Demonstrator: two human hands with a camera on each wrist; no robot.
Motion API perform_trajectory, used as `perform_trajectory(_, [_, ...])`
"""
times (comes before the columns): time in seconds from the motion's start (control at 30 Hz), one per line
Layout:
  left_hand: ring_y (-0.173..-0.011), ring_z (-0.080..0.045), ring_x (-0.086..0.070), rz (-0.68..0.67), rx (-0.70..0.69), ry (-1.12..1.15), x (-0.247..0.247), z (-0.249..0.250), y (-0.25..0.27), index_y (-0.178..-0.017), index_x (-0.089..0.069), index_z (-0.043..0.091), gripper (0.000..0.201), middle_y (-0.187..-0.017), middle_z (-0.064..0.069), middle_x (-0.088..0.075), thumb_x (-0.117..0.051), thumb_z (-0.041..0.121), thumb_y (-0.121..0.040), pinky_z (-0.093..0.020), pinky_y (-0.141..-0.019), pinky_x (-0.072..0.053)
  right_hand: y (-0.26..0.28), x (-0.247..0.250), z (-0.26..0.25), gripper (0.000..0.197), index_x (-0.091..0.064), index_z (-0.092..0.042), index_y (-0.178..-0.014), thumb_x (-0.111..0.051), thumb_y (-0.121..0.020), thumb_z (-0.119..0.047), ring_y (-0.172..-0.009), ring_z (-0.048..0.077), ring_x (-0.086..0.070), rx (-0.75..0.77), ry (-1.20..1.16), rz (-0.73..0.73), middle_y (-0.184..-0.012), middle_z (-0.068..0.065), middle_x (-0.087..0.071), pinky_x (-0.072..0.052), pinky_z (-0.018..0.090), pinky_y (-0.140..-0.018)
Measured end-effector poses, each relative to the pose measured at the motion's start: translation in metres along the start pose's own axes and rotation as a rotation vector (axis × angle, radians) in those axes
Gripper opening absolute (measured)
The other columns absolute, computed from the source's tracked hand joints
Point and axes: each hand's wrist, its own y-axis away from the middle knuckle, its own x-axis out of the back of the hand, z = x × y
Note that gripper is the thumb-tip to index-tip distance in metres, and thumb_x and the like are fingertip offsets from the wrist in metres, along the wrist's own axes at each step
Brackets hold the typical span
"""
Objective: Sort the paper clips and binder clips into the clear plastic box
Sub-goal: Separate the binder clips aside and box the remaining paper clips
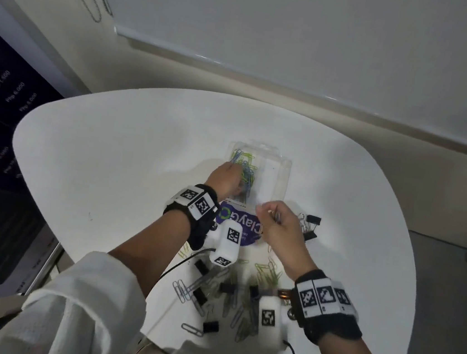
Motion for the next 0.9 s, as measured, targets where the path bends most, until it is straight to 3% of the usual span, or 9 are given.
perform_trajectory(0.07, [-0.103,-0.028,-0.057,0.029,-0.054,-0.163,0.001,0.004,0.004,-0.105,-0.055,0.010,0.027,-0.106,-0.011,-0.057,-0.036,0.029,-0.100,-0.043,-0.098,-0.047,-0.023,-0.004,-0.017,0.014,-0.062,-0.020,-0.091,-0.061,-0.096,-0.033,-0.057,0.006,-0.050,-0.007,-0.066,0.039,-0.072,-0.008,-0.058,-0.044,0.027,-0.062])
perform_trajectory(0.2, [-0.095,-0.017,-0.056,0.080,-0.285,-0.353,0.007,-0.005,0.026,-0.115,-0.056,0.014,0.030,-0.107,-0.001,-0.061,-0.032,0.027,-0.103,-0.026,-0.082,-0.040,-0.072,-0.021,-0.036,0.013,-0.063,-0.022,-0.091,-0.062,-0.093,-0.034,-0.065,0.011,-0.052,0.005,-0.106,0.110,-0.073,-0.009,-0.057,-0.046,0.031,-0.069])
perform_trajectory(0.3, [-0.094,-0.018,-0.059,0.148,-0.487,-0.573,0.020,-0.026,0.035,-0.118,-0.062,0.015,0.029,-0.108,-0.002,-0.065,-0.045,0.015,-0.095,-0.031,-0.083,-0.048,-0.100,-0.038,-0.040,0.015,-0.062,-0.020,-0.097,-0.060,-0.093,-0.034,-0.072,0.014,-0.057,-0.001,-0.073,0.104,-0.084,-0.002,-0.062,-0.050,0.032,-0.073])
perform_trajectory(0.4, [-0.109,-0.024,-0.055,0.069,-0.597,-0.947,0.026,-0.047,0.043,-0.123,-0.061,0.016,0.042,-0.123,-0.003,-0.061,-0.048,0.007,-0.084,-0.037,-0.089,-0.047,-0.116,-0.049,-0.035,0.017,-0.061,-0.020,-0.103,-0.057,-0.095,-0.035,-0.078,0.018,-0.064,-0.015,0.047,0.095,-0.092,-0.003,-0.066,-0.057,0.039,-0.080])
perform_trajectory(0.5, [-0.118,-0.026,-0.053,0.010,-0.637,-1.060,0.024,-0.065,0.049,-0.136,-0.048,0.012,0.055,-0.136,-0.007,-0.053,-0.054,0.007,-0.082,-0.037,-0.094,-0.045,-0.120,-0.053,-0.025,0.030,-0.057,-0.018,-0.125,-0.049,-0.099,-0.032,-0.104,0.023,-0.065,-0.047,0.162,0.023,-0.114,-0.001,-0.063,-0.055,0.046,-0.094])
perform_trajectory(0.6, [-0.120,-0.030,-0.052,0.016,-0.660,-1.064,0.023,-0.077,0.049,-0.138,-0.045,0.004,0.060,-0.137,-0.014,-0.050,-0.060,0.006,-0.080,-0.037,-0.096,-0.047,-0.112,-0.051,-0.018,0.039,-0.049,-0.016,-0.140,-0.043,-0.103,-0.027,-0.128,0.020,-0.051,0.006,0.300,-0.022,-0.141,0.003,-0.051,-0.039,0.030,-0.107])
perform_trajectory(0.67, [-0.122,-0.030,-0.051,0.011,-0.658,-1.048,0.022,-0.080,0.050,-0.138,-0.044,0.002,0.061,-0.138,-0.015,-0.049,-0.062,0.005,-0.080,-0.037,-0.097,-0.048,-0.101,-0.047,-0.013,0.040,-0.046,-0.015,-0.143,-0.041,-0.104,-0.020,-0.132,0.017,-0.047,0.068,0.351,-0.014,-0.144,0.002,-0.049,-0.034,0.022,-0.104])
perform_trajectory(0.8, [-0.124,-0.029,-0.050,0.007,-0.640,-1.057,0.019,-0.081,0.053,-0.140,-0.040,0.000,0.065,-0.141,-0.016,-0.045,-0.061,0.003,-0.079,-0.033,-0.098,-0.046,-0.080,-0.043,0.000,0.044,-0.046,-0.019,-0.145,-0.044,-0.102,-0.009,-0.137,0.015,-0.043,0.130,0.343,-0.085,-0.149,0.001,-0.045,-0.034,0.032,-0.116])
perform_trajectory(0.9, [-0.131,-0.027,-0.043,-0.015,-0.611,-1.071,0.017,-0.080,0.054,-0.146,-0.030,0.002,0.068,-0.150,-0.014,-0.034,-0.055,0.005,-0.084,-0.031,-0.100,-0.043,-0.062,-0.037,0.003,0.043,-0.050,-0.019,-0.140,-0.047,-0.100,-0.005,-0.130,0.007,-0.048,0.186,0.235,-0.041,-0.142,-0.004,-0.051,-0.040,0.024,-0.109])
